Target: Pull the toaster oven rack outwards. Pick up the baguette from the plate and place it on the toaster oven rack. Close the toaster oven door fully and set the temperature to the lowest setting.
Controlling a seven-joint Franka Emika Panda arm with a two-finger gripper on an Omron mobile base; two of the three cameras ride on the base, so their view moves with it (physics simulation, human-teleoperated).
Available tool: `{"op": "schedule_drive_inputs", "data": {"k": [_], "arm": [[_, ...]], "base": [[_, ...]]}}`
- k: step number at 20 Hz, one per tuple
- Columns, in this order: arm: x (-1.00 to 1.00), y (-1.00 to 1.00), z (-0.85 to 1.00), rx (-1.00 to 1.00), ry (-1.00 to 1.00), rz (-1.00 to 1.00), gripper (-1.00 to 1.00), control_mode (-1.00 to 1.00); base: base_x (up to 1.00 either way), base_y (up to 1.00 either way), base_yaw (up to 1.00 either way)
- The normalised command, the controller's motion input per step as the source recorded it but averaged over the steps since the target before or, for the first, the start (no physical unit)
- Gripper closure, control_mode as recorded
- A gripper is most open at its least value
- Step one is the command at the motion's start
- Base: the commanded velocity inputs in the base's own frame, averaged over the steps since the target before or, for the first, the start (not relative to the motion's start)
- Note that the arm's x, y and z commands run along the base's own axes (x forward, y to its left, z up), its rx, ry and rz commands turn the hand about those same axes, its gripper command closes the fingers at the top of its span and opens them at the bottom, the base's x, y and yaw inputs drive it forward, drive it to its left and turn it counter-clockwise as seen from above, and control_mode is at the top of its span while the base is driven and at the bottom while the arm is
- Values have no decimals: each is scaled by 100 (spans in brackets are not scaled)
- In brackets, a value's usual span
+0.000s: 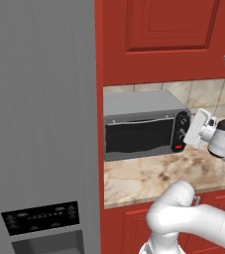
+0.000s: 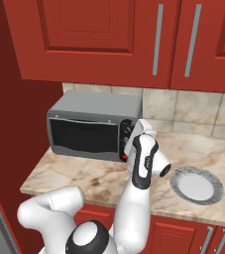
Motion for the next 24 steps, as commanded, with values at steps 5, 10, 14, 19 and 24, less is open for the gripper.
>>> {"op": "schedule_drive_inputs", "data": {"k": [5,10,14,19,24], "arm": [[22,16,-7,0,0,-4,100,-100],[23,4,-6,0,0,-4,100,-100],[23,1,-6,0,0,-4,100,-100],[17,0,-6,0,-1,-3,100,-100],[9,0,-7,1,-1,-2,100,-100]], "base": [[0,0,0],[0,0,0],[0,0,0],[0,0,0],[0,0,0]]}}
